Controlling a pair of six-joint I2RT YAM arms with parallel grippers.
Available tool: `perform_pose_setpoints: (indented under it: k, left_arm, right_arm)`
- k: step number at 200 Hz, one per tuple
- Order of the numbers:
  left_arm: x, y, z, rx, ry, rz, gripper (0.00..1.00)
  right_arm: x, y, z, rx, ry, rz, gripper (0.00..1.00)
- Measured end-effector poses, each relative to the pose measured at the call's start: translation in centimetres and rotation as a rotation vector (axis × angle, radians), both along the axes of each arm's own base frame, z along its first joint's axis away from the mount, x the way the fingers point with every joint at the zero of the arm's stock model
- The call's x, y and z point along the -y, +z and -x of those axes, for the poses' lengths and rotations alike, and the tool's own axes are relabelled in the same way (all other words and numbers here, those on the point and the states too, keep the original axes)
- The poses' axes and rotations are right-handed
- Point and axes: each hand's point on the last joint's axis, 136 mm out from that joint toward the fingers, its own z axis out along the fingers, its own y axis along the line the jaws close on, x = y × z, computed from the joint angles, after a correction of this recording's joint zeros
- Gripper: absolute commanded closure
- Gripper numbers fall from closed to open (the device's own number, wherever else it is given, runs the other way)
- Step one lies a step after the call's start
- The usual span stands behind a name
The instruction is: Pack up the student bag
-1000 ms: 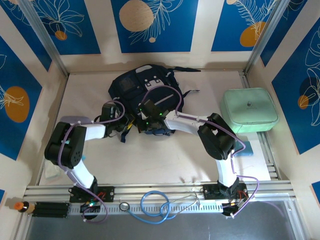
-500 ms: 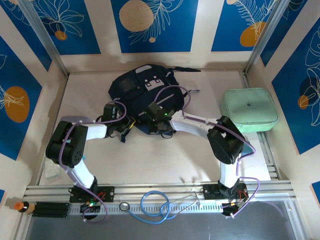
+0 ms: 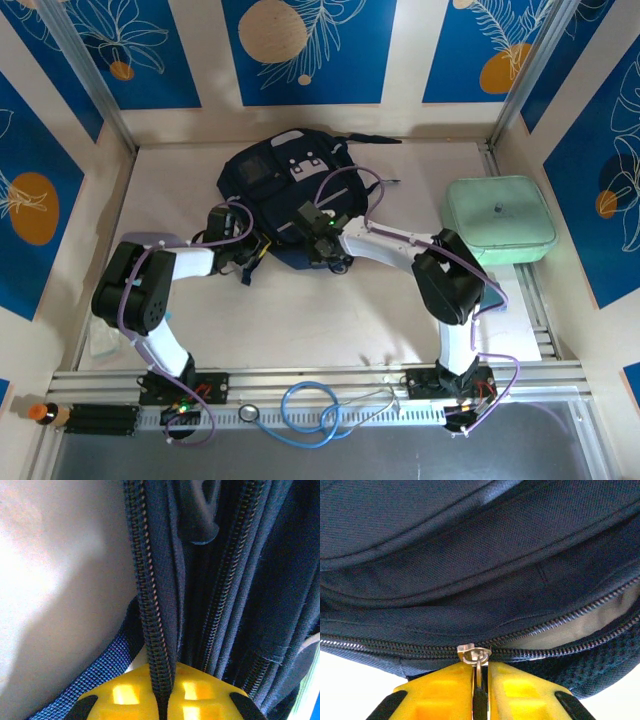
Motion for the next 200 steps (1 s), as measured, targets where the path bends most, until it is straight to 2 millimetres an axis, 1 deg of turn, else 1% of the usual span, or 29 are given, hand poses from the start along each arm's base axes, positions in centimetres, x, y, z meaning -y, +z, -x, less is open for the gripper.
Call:
perform_pose_setpoints:
  k: [18,32,48,64,81,98,112,137,151,167,200]
  left_arm:
    - [0.0,0.0,0.0,0.0,0.0,0.0,0.91]
    - [0.0,0.0,0.0,0.0,0.0,0.0,0.92]
    - [0.0,0.0,0.0,-0.001,-0.001,-0.001,0.92]
    - [0.0,0.0,0.0,0.001,-0.005,-0.006,0.93]
    - [0.0,0.0,0.0,0.001,-0.01,-0.011,0.94]
    - [-0.1,-0.1,0.0,-0.001,-0.011,-0.018,0.94]
    - [-0.1,-0.1,0.0,0.001,-0.015,-0.023,0.94]
    - [-0.1,0.0,0.0,0.006,-0.021,-0.029,0.94]
    - [-0.1,0.1,-0.1,0.007,-0.024,-0.03,0.94]
    - [-0.1,0.1,-0.1,0.005,-0.03,-0.035,0.93]
    - [-0.4,0.7,-0.7,0.011,-0.057,-0.077,0.93]
  right_arm:
    - [0.0,-0.2,0.0,-0.002,0.004,0.004,0.81]
    - [0.0,-0.2,-0.1,-0.002,0.001,0.004,0.88]
    - [0.2,-0.2,-0.2,0.001,-0.002,0.006,0.93]
    - [0.2,-0.2,-0.4,0.007,-0.01,-0.002,0.96]
    - [0.6,-0.3,-0.4,0.01,-0.017,-0.004,0.96]
    - [1.7,-0.2,-0.6,0.018,-0.037,-0.007,0.97]
    - [3.1,0.0,-0.8,0.025,-0.065,-0.01,0.96]
    - [5.8,0.4,-1.7,0.036,-0.129,-0.024,0.96]
    - [6.6,0.5,-2.2,0.035,-0.153,-0.043,0.99]
    - [6.7,0.7,-2.4,0.033,-0.153,-0.066,1.0]
    - [5.8,0.9,-2.2,0.037,-0.119,-0.082,1.0]
